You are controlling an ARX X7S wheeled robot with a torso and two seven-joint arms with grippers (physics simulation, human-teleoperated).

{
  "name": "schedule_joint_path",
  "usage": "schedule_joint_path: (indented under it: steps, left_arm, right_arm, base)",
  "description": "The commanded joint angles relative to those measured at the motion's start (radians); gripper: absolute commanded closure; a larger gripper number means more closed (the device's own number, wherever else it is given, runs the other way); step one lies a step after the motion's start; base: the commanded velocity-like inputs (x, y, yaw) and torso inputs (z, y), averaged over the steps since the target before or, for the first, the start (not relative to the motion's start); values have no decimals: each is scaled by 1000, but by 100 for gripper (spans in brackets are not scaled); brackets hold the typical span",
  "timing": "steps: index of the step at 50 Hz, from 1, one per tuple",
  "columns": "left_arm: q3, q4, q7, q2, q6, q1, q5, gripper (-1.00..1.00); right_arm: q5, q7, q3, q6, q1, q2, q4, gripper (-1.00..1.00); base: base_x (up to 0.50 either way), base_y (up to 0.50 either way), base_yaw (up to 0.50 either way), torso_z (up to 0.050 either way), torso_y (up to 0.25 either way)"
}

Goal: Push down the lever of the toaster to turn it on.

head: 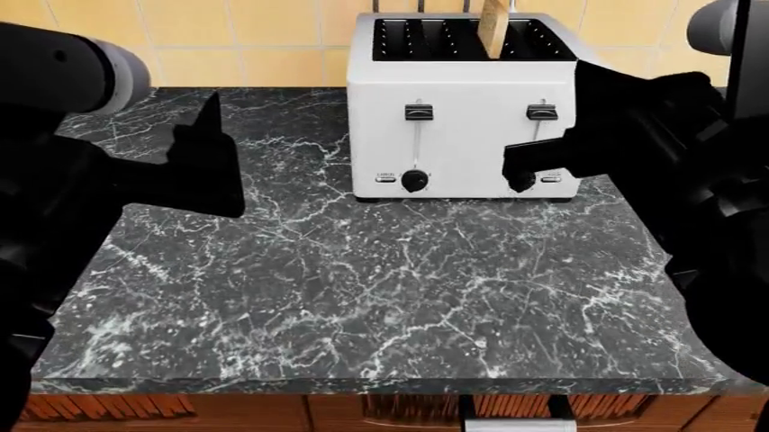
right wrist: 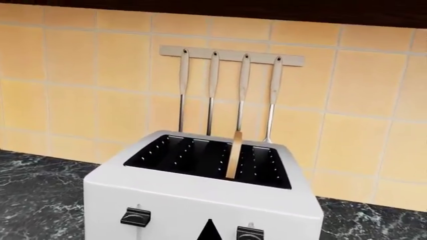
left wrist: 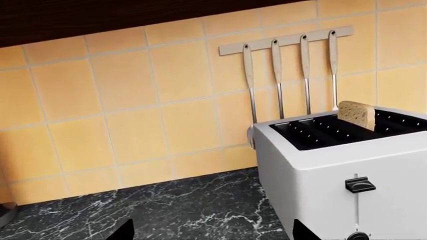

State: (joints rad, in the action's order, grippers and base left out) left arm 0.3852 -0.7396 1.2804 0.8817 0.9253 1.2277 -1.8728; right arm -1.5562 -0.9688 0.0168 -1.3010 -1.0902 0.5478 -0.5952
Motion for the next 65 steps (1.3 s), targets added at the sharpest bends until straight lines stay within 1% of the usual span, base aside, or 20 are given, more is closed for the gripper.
schedule_joint_path:
  steps: [1, 13, 17, 20, 22, 24, 27, 32, 35, 39, 43, 54, 65]
  left_arm:
    - [6, 3, -7, -4, -2, -5, 12, -100]
    - [6, -6, -9, 4, -10, -15, 11, -100]
    - [-8, -34, -29, 10, -25, -74, 56, -100]
    - [1, -21, -19, 6, -18, -47, 37, -100]
    - [-2, -30, -26, 8, -23, -66, 52, -100]
    - [8, -12, -14, 4, -14, -28, 26, -100]
    - [17, 0, -7, -3, -8, -5, 15, -100]
    - [20, 6, -8, -4, -7, 2, 15, -100]
    - [18, 1, -12, -1, -11, -8, 21, -100]
    - [17, -8, -14, -2, -15, -19, 29, -100]
    - [23, 3, -7, -1, -12, 2, 11, -100]
    - [30, 10, -10, -7, -13, 2, 23, -100]
    - [30, 9, -18, -1, -16, -1, 27, -100]
  right_arm:
    - [40, 33, 23, 1, -52, -3, 33, 100]
    - [113, 88, 26, 27, -36, 18, 77, 100]
    - [138, 104, 26, 39, -10, 28, 83, 100]
    - [138, 102, 25, 42, 4, 32, 81, 100]
    - [135, 98, 25, 42, 7, 33, 81, 100]
    - [133, 94, 25, 42, 6, 35, 83, 100]
    - [131, 91, 26, 43, 6, 38, 85, 100]
    - [154, 108, 37, 52, 3, 37, 97, 100]
    - [181, 130, 52, 61, 0, 33, 105, 100]
    - [304, 220, 109, 108, 0, 34, 157, 100]
    - [399, 287, 156, 163, 17, 32, 220, 100]
    - [411, 300, 180, 167, 5, 26, 229, 100]
    - [469, 343, 220, 204, -8, 17, 280, 100]
  base:
    - [0, 0, 0, 0, 0]
    - [0, 0, 0, 0, 0]
    - [0, 0, 0, 0, 0]
    - [0, 0, 0, 0, 0]
    - [0, 0, 0, 0, 0]
    - [0, 0, 0, 0, 0]
    - [0, 0, 0, 0, 0]
    - [0, 0, 0, 0, 0]
    - [0, 0, 0, 0, 0]
    - [0, 0, 0, 0, 0]
    - [0, 0, 0, 0, 0]
    - [0, 0, 0, 0, 0]
    - [0, 0, 0, 0, 0]
